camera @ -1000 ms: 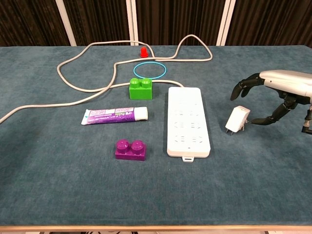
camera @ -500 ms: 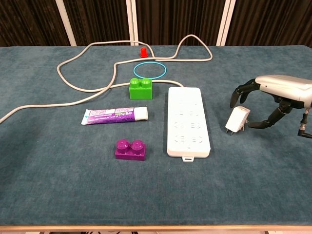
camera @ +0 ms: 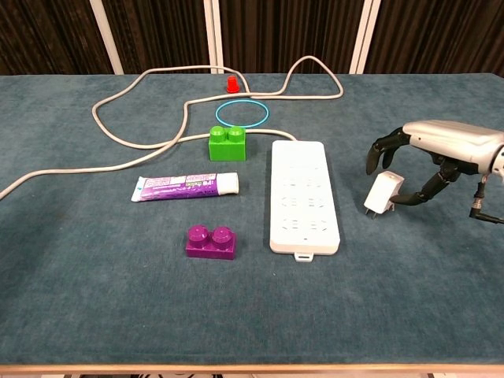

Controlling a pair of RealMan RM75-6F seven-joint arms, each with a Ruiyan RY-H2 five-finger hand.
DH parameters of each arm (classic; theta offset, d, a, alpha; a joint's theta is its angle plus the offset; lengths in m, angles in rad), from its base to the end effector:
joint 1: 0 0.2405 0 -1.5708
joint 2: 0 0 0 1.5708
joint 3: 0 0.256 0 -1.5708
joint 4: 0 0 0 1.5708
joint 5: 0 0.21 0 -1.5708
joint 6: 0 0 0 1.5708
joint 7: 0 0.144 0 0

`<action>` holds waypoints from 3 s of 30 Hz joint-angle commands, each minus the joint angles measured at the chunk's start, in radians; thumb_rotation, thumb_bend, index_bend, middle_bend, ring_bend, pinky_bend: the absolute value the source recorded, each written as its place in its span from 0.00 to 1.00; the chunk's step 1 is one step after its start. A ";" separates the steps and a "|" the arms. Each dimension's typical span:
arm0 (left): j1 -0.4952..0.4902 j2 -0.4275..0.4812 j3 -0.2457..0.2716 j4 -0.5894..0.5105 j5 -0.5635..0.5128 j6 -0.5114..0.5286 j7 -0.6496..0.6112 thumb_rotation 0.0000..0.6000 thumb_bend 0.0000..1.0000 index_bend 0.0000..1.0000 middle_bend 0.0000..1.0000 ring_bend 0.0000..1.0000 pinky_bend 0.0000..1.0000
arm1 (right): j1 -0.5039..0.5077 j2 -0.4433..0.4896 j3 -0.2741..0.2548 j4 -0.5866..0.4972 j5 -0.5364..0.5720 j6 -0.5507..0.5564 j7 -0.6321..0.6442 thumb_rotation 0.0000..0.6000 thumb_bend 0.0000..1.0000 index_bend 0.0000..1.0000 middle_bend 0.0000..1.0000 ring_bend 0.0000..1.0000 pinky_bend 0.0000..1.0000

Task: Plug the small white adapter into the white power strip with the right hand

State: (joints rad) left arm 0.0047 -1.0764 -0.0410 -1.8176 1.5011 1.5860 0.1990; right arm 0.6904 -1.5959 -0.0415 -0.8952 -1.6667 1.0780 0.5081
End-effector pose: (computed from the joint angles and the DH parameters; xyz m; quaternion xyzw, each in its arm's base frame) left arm -0.2838 0.1505 0.1683 -0.5681 -0.3787 -0.3749 0.6272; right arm -0.2452 -0.3541 0.0003 0.7710 -0.3707 0.4023 0.3262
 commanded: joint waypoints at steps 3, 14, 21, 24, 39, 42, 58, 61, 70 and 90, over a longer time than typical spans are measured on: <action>0.000 -0.001 0.000 0.000 -0.001 0.000 0.002 1.00 0.17 0.18 0.00 0.00 0.11 | 0.001 -0.007 -0.004 0.011 0.001 -0.003 0.003 1.00 0.36 0.41 0.38 0.36 0.14; 0.000 -0.002 -0.002 0.000 -0.007 -0.001 0.006 1.00 0.17 0.18 0.00 0.00 0.11 | 0.005 -0.026 -0.012 0.030 -0.002 -0.006 0.008 1.00 0.38 0.45 0.42 0.40 0.16; -0.001 -0.002 -0.004 0.000 -0.010 -0.001 0.006 1.00 0.17 0.18 0.00 0.00 0.11 | 0.010 -0.040 -0.016 0.047 -0.003 -0.010 0.010 1.00 0.41 0.50 0.46 0.44 0.18; -0.001 -0.001 -0.004 0.000 -0.011 -0.001 0.006 1.00 0.17 0.18 0.00 0.00 0.11 | 0.009 -0.042 -0.017 0.050 -0.002 -0.010 0.015 1.00 0.42 0.54 0.48 0.46 0.19; -0.002 0.000 -0.003 -0.001 -0.012 -0.005 0.006 1.00 0.17 0.19 0.00 0.00 0.11 | -0.004 0.028 0.000 -0.063 0.064 -0.059 0.094 1.00 0.46 0.77 0.62 0.58 0.29; -0.002 0.000 -0.002 -0.002 -0.012 -0.005 0.006 1.00 0.17 0.19 0.00 0.00 0.11 | -0.007 0.049 0.009 -0.098 0.083 -0.069 0.103 1.00 0.46 0.78 0.63 0.59 0.29; 0.000 0.008 -0.007 0.000 -0.019 -0.001 -0.016 1.00 0.17 0.19 0.00 0.00 0.11 | -0.052 0.209 0.167 -0.396 0.347 -0.057 -0.352 1.00 0.46 0.83 0.65 0.61 0.26; 0.000 0.008 -0.007 0.000 -0.018 -0.002 -0.017 1.00 0.17 0.19 0.00 0.00 0.11 | -0.043 0.248 0.197 -0.491 0.444 -0.081 -0.522 1.00 0.46 0.83 0.65 0.61 0.26; -0.004 0.006 -0.007 0.002 -0.019 -0.009 -0.020 1.00 0.17 0.19 0.00 0.00 0.11 | 0.055 0.291 0.291 -0.732 0.900 -0.052 -1.010 1.00 0.46 0.86 0.67 0.64 0.26; -0.009 0.008 -0.006 0.006 -0.026 -0.021 -0.027 1.00 0.17 0.19 0.00 0.00 0.11 | 0.201 0.021 0.399 -0.654 1.162 0.229 -1.239 1.00 0.46 0.93 0.73 0.69 0.32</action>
State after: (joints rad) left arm -0.0044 -1.0683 -0.0473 -1.8120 1.4757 1.5651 0.1724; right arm 0.8837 -1.5609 0.3578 -1.5595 -0.5013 1.2987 -0.7213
